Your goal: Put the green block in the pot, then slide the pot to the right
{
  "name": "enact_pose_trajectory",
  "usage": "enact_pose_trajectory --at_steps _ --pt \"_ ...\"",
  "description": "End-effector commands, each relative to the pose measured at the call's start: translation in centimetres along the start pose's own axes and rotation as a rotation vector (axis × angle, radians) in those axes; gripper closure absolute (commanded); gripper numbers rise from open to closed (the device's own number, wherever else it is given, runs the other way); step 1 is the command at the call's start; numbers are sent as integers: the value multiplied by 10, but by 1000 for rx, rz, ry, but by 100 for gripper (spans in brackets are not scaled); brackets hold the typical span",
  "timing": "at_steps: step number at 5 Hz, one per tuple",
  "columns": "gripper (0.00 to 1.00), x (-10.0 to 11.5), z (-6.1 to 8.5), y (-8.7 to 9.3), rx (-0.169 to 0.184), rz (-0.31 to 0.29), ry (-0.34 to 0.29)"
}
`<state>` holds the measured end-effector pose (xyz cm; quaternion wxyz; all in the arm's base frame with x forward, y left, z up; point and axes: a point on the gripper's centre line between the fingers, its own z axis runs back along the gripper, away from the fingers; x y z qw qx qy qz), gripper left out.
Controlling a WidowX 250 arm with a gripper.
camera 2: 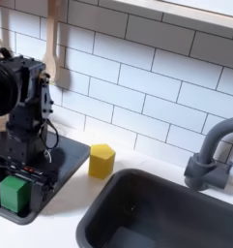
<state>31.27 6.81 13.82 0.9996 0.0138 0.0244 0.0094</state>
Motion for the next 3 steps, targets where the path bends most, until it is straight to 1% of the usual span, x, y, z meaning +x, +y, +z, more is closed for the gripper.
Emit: enact_pose_trajectory --at_steps 1,2,3 --pt "0 2 -4 2 -2 -8 16" --pt "100 1 -6 1 -7 -16 24" --pt "100 0 -4 0 -4 -12 15"
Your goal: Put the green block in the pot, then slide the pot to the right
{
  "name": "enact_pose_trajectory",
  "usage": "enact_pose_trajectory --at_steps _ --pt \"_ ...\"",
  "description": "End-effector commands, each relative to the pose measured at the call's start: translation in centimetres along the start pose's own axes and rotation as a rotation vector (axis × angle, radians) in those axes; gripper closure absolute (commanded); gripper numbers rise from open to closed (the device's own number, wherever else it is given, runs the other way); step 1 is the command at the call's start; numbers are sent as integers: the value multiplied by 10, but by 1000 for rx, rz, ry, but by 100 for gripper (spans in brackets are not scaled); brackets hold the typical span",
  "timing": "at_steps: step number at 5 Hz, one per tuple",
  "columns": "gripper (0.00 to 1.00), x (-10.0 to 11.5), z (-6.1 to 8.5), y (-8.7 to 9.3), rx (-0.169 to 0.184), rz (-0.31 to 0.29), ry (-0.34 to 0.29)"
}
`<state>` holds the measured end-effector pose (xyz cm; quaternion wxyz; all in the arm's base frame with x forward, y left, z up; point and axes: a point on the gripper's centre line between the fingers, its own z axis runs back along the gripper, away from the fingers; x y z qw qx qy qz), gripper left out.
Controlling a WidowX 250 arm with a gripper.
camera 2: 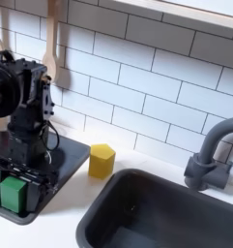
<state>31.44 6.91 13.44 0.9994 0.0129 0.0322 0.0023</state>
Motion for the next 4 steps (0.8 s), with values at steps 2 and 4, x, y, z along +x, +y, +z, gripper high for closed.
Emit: enact_pose_trajectory --at_steps 2,4 --pt "100 0 8 -1 -3 -6 -42" --pt "100 7 24 -3 -23 -13 -95"
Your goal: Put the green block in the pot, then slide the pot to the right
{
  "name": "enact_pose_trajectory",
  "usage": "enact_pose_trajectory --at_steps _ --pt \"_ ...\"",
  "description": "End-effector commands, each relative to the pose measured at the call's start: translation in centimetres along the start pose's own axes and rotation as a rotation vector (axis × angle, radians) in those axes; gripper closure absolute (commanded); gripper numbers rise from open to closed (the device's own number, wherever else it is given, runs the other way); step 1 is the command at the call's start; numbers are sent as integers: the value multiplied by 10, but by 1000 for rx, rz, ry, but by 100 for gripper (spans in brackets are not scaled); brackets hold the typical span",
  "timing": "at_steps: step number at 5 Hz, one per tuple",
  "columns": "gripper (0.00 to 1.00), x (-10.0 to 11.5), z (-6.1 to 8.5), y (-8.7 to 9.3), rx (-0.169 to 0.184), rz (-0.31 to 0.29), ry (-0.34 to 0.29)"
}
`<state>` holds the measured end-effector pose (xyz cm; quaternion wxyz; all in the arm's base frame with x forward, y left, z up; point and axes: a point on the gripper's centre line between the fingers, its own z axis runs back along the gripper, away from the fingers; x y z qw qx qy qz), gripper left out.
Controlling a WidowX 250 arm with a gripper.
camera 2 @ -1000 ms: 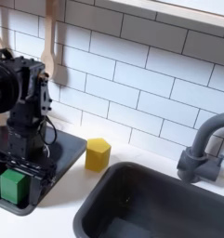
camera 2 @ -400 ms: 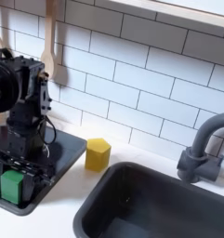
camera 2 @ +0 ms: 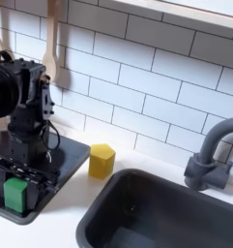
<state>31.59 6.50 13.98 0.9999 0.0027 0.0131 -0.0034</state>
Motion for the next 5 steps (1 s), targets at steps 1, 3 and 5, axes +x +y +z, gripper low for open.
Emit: enact_pose_trajectory --at_steps 1,3,5 --pt "100 14 35 3 5 6 -109" --pt "100 33 66 16 26 52 -217" --pt "100 53 86 42 47 126 -294"
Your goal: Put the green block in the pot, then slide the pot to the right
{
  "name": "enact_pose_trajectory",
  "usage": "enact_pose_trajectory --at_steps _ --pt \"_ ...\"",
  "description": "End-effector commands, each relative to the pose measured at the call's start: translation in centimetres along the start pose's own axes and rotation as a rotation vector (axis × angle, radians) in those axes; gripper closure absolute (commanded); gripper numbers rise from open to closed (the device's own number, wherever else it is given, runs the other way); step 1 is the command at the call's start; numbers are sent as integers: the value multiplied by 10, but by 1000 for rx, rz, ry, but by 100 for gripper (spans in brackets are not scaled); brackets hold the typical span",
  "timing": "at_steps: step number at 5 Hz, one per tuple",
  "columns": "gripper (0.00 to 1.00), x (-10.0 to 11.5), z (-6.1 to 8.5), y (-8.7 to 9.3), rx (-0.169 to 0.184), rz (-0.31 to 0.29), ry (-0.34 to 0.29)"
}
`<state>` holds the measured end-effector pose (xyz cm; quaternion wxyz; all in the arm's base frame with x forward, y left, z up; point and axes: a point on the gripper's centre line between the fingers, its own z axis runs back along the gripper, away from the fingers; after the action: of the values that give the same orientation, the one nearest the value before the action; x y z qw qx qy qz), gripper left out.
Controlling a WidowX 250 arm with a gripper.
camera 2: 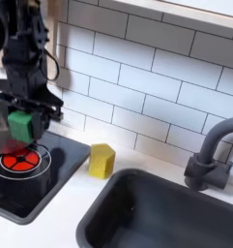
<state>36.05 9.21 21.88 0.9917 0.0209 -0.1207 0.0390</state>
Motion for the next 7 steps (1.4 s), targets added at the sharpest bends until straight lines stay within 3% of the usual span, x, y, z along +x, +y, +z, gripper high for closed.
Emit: enact_pose_trajectory --at_steps 1,3,6,7 --pt "100 21 2 29 43 69 -48" --pt "100 38 0 48 99 97 -109" --pt "100 55 -13 62 135 92 -138" --pt "100 62 -17 64 126 80 -148"
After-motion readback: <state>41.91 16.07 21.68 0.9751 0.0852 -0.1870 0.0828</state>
